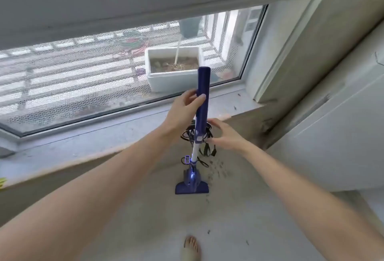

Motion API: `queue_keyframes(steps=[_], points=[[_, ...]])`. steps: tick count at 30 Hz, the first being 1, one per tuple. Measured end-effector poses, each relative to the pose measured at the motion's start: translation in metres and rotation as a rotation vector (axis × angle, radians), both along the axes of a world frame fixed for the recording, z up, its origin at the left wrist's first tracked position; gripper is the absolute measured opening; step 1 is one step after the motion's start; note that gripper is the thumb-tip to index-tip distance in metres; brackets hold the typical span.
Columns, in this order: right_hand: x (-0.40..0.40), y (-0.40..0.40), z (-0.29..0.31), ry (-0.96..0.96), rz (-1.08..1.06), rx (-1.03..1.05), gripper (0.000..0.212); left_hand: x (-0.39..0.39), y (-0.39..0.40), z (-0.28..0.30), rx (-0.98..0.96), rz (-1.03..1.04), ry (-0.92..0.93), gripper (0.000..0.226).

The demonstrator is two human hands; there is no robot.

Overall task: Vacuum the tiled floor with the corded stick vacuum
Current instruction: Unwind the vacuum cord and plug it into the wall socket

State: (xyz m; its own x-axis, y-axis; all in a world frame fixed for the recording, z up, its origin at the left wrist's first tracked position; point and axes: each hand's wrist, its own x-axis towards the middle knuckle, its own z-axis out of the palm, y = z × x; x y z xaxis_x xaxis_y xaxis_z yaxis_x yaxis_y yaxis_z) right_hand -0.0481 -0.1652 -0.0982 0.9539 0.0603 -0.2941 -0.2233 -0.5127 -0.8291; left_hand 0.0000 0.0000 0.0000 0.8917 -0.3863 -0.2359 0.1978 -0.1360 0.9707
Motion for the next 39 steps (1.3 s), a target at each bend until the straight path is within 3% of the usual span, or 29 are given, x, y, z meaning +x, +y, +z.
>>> queue_keyframes(steps=[4,8,12,16,18,20,22,25,28,35,37,39], points=[[0.005,0.0,-0.008,-0.022,-0.008,-0.029,0.031,0.006,-0.009,0.002,0.074,-0.051,-0.061,0.021],[0.008,-0.007,-0.005,0.027,0.078,0.109,0.029,0.011,0.0,-0.003,0.055,-0.108,-0.055,0.007],[0.019,-0.017,0.014,-0.009,0.156,0.159,0.025,0.01,0.006,-0.004,0.053,-0.109,-0.085,0.01],[0.04,-0.032,0.039,-0.112,0.016,0.244,0.017,0.011,0.01,-0.006,0.053,-0.15,-0.097,0.021],[0.05,-0.039,0.05,-0.117,0.033,0.243,0.013,0.016,0.015,-0.005,-0.005,-0.093,-0.008,0.038],[0.056,-0.044,0.056,-0.105,0.073,0.221,0.009,0.024,0.021,-0.009,-0.017,0.022,0.017,0.038],[0.058,-0.045,0.061,-0.085,0.094,0.218,0.009,0.032,0.03,-0.017,0.138,0.04,-0.132,0.033],[0.057,-0.043,0.07,-0.064,0.118,0.257,0.013,0.042,0.037,-0.027,0.376,-0.194,-0.352,0.058],[0.058,-0.04,0.076,-0.05,0.138,0.287,0.018,0.051,0.033,-0.022,0.419,-0.383,-0.428,0.059],[0.063,-0.02,0.077,-0.014,0.157,0.346,0.028,0.072,0.04,-0.02,0.5,-0.456,-0.472,0.036],[0.06,-0.01,0.08,-0.008,0.146,0.327,0.028,0.075,0.041,-0.023,0.432,-0.451,-0.388,0.025],[0.055,0.004,0.083,-0.026,-0.032,0.31,0.024,0.072,0.042,-0.027,0.347,-0.428,-0.251,0.025]])
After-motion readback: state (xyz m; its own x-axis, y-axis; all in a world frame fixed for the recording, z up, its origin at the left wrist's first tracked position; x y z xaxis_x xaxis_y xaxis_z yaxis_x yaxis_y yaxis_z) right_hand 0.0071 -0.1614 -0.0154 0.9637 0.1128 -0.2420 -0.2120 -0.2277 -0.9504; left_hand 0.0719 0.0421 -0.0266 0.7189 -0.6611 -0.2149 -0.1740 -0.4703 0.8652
